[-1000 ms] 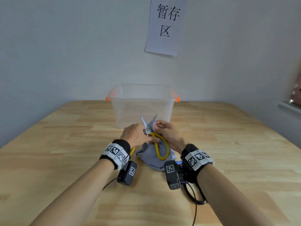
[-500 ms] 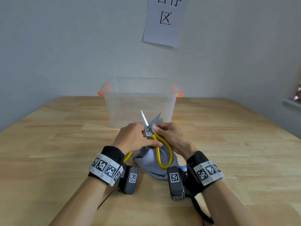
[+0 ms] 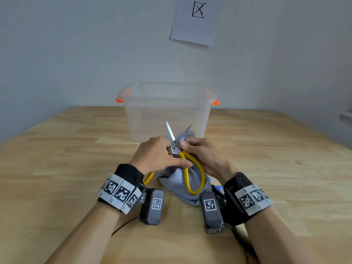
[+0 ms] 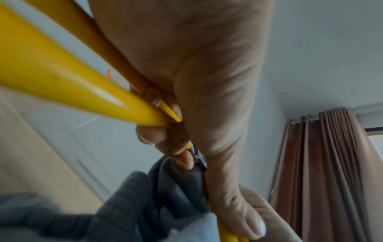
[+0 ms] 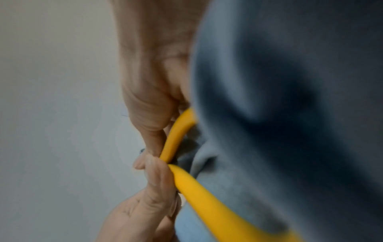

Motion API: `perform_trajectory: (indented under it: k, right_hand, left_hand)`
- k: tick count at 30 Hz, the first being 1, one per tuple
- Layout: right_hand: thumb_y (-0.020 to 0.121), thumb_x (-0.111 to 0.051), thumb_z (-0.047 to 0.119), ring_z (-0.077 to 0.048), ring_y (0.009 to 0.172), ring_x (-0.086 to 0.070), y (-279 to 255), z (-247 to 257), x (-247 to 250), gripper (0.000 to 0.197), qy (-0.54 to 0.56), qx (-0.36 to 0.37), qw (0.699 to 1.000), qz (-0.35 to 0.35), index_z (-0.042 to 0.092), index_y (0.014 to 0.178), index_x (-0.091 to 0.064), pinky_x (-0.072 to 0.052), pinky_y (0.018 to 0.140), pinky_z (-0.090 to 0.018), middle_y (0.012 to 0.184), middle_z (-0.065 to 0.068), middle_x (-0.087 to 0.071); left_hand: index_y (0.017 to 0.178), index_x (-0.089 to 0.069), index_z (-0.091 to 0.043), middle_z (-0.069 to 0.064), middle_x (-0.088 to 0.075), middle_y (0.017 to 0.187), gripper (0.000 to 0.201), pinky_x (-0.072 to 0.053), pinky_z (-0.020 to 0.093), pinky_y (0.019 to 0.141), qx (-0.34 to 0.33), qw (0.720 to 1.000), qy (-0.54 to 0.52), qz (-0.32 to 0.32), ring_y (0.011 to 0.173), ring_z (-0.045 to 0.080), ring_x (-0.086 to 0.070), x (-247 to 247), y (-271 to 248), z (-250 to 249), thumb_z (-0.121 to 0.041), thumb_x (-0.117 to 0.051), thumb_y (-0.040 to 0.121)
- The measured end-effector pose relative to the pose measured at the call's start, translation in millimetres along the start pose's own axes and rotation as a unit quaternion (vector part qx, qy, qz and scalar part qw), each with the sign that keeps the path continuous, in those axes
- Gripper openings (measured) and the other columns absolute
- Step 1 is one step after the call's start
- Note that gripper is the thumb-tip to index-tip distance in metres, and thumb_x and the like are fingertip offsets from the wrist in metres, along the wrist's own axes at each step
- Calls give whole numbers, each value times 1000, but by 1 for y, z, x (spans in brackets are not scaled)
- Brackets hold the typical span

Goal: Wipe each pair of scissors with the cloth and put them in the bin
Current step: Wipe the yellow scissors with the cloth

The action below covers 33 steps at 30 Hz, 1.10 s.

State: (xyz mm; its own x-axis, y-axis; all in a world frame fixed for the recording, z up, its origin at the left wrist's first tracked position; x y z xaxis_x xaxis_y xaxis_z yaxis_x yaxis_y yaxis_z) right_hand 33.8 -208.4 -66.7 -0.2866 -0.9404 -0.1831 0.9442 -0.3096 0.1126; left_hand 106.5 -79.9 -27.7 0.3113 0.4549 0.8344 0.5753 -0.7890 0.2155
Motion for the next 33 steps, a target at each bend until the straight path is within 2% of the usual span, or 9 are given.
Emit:
perform_trajectory:
  k: [2,5,8,11,15,20,24,30,33]
  right_hand:
    - [78,-69,19,-21,68,-69,-2,0,0,22,-3,-3,1000,-5,-2,85,-70,-59,66,-28,77,-15,-72]
    - [80,-69,20,-23,73,-69,-4,0,0,24,-7,-9,1000,1,-3,86,-71,-59,69,-29,81,-17,-72]
    - [93,-63,22,-29,88,-68,-5,-2,-4,36,-54,-21,998,6,-12,105,-68,-59,83,-36,98,-25,-71]
    - [100,-56,22,-28,93,-68,-7,-1,-8,32,-103,-22,994,19,-6,101,-71,-55,91,-40,101,-22,-72]
    - [100,-56,20,-25,87,-68,-12,2,-10,29,-134,9,991,22,-4,95,-73,-55,84,-35,92,-17,-74]
    - [100,-58,23,-25,77,-60,-13,8,-10,40,-195,80,977,5,-13,91,-71,-49,71,-34,88,-34,-67]
    - [98,-60,23,-15,70,-63,-13,9,-9,33,-194,93,977,-15,-2,83,-76,-50,65,-26,75,-13,-73]
    - [98,-62,21,-21,74,-64,-10,7,-8,28,-195,127,971,-50,0,87,-78,-51,69,-36,82,-18,-75]
    - [98,-62,24,-19,65,-59,-10,8,-9,33,-201,138,967,-68,3,79,-78,-46,61,-35,72,-14,-73]
  left_hand:
    - [68,-63,-20,-5,-58,60,58,-34,28,52,-7,1000,5,6,61,11,-57,-2,-2,-1,-75,-79,56]
    - [66,-62,-20,-4,-58,61,59,-36,30,54,-9,1000,4,6,62,12,-57,-2,-3,-1,-76,-79,55]
    - [59,-57,-23,-6,-55,57,56,-32,28,51,-5,1000,4,-2,58,10,-54,-2,-6,1,-74,-80,56]
    - [56,-54,-25,-7,-54,55,53,-30,27,50,2,1000,7,-9,56,9,-52,-2,-11,1,-70,-82,57]
    - [57,-58,-30,-9,-57,59,43,-32,28,52,0,1000,-28,-10,60,7,-54,-6,-13,1,-65,-84,59]
    - [56,-54,-32,-10,-55,58,42,-29,28,51,-1,999,-35,-13,58,6,-51,-7,-15,3,-62,-83,63]
    - [51,-48,-36,-10,-52,56,45,-28,27,51,-3,999,-32,-33,57,5,-48,-8,-16,3,-62,-82,64]
    - [56,-52,-37,-9,-56,60,43,-29,28,51,3,999,-12,-38,60,7,-52,-9,-15,7,-71,-77,62]
    - [59,-52,-33,-9,-55,60,45,-29,28,52,7,999,3,-36,61,9,-52,-7,-15,6,-71,-77,62]
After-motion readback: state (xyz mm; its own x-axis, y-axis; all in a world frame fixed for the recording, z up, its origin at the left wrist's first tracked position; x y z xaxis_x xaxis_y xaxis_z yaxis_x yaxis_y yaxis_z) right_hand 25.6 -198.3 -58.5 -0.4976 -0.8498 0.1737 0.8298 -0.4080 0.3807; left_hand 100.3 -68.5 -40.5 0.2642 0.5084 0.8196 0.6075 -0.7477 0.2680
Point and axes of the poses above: each hand's wrist, its own y-axis towards the middle knuckle, its own x-axis out of the back of the hand, z = x × y, the point moved 5 cm from there along y, towards the middle knuckle
